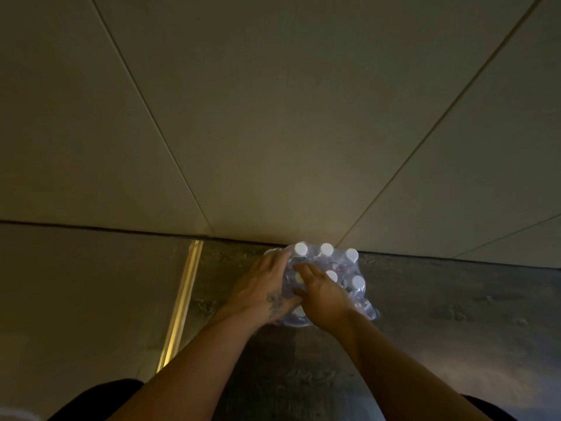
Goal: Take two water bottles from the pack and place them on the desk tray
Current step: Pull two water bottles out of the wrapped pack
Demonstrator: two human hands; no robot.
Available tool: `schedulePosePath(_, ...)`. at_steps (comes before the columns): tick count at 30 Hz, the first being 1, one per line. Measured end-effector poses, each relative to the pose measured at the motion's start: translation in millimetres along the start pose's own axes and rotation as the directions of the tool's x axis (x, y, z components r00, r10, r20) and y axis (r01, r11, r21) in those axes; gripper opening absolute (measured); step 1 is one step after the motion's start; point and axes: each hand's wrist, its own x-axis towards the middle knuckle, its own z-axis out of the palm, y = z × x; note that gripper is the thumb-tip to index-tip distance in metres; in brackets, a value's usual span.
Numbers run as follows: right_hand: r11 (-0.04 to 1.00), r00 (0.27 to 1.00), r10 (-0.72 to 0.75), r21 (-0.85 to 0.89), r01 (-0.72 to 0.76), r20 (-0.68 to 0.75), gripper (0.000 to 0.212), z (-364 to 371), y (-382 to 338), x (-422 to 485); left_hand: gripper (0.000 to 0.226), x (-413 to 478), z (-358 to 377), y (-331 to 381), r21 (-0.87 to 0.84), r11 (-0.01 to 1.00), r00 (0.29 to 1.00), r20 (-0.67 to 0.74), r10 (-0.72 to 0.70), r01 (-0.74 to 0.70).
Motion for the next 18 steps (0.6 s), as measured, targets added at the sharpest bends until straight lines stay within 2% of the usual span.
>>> schedulePosePath(2,0.996,0.997,0.077,-0.041,-0.077,0.015,0.072,3.3,-2.5,10.8,0.106,1.1,0.4,-4.5,0.063,0.998,1.000,0.015,0.005,-0.006)
schedulePosePath(6,0.998,0.994,0.057,-0.023,-0.060,-0.092,0.038,3.1,-8.5,17.2,0.109,3.5,2.0,-18.6,0.040,0.999,0.998,0.049,0.028,-0.030)
schedulePosePath(10,0.998,0.997,0.016,-0.061,-0.021,-0.075,0.042,-8.1,-9.4,15.7,0.118,9.9,-0.9,-21.6,-0.037,0.998,0.999,0.026,0.045,-0.044)
schedulePosePath(13,0.999,0.988,-0.023,-0.026,0.019,-0.153,0.033,-23.5,-12.7,7.4,0.118,14.2,-2.1,-18.4,-0.091,0.995,0.999,0.006,0.047,-0.046)
schedulePosePath(15,0.996,0.984,-0.070,-0.064,0.060,-0.164,0.040,-36.8,-12.4,0.6,0.114,16.4,-0.6,-15.2,-0.095,0.994,0.999,0.002,0.048,-0.048)
schedulePosePath(18,0.994,0.965,-0.104,-0.006,0.106,-0.240,0.041,-64.0,-14.7,-6.6,0.107,20.8,0.6,-3.4,-0.074,0.997,1.000,-0.013,0.021,-0.022)
